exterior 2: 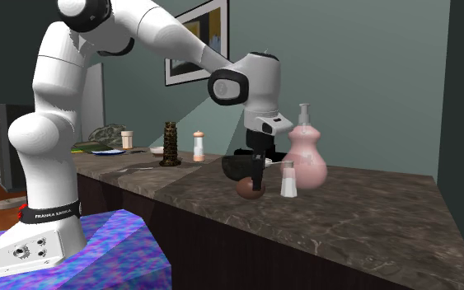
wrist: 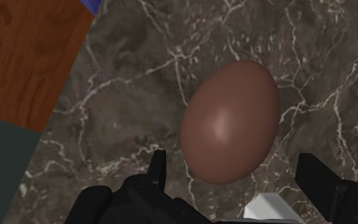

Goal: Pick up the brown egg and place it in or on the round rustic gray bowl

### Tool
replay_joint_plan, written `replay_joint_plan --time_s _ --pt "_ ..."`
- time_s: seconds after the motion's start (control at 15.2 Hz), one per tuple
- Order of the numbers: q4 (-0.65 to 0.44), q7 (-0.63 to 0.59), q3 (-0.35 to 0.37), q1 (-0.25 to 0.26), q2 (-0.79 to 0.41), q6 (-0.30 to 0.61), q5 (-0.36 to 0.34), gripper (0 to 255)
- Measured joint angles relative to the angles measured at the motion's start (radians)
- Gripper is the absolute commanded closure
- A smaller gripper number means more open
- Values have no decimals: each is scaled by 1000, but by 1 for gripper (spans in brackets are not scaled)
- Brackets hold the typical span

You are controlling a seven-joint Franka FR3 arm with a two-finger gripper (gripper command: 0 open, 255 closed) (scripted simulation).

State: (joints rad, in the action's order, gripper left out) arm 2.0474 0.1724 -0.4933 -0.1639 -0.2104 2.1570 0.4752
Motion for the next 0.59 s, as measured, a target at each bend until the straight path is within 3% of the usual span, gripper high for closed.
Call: replay_joint_plan --time_s 0.59 --pt "21 21 13 2 -32 46 34 0"
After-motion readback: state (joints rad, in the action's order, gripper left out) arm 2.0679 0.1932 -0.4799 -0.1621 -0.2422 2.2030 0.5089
